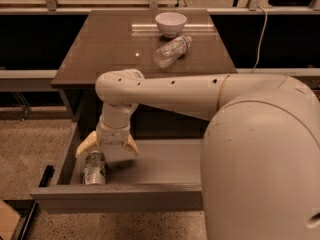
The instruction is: Pick 7up can from top drawer and place on counter
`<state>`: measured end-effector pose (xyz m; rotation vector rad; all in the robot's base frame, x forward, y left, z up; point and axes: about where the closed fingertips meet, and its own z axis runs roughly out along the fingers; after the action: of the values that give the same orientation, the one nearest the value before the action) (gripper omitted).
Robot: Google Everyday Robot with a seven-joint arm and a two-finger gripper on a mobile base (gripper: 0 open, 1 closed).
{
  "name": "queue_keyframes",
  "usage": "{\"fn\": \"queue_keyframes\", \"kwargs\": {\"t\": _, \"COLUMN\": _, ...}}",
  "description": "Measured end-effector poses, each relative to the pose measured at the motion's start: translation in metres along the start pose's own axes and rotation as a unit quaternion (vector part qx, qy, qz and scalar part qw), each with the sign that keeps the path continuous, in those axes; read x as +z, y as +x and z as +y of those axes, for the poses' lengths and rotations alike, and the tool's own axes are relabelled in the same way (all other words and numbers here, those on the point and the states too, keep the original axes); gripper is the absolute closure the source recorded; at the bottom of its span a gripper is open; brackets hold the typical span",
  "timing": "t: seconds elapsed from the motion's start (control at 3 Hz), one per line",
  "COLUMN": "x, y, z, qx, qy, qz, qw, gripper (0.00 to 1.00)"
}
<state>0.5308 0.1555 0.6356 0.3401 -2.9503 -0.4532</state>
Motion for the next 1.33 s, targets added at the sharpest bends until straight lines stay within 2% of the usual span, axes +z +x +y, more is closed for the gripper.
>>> {"fn": "queue_keyframes", "kwargs": {"t": 0.33, "x": 0.012, "y": 0.012, "z": -0.002, "qx": 0.015, "qy": 0.021, "qz": 0.018, "qw": 0.9995, "gripper": 0.1}}
{"fn": "queue_keyframes", "kwargs": {"t": 0.67, "x": 0.02, "y": 0.016, "z": -0.003, "qx": 0.025, "qy": 0.04, "qz": 0.026, "qw": 0.9985, "gripper": 0.34}}
{"fn": "queue_keyframes", "kwargs": {"t": 1.0, "x": 0.023, "y": 0.017, "z": -0.003, "qx": 0.031, "qy": 0.057, "qz": 0.028, "qw": 0.9975, "gripper": 0.65}}
{"fn": "queue_keyframes", "kwargs": {"t": 1.33, "x": 0.019, "y": 0.016, "z": -0.002, "qx": 0.032, "qy": 0.062, "qz": 0.024, "qw": 0.9973, "gripper": 0.88}}
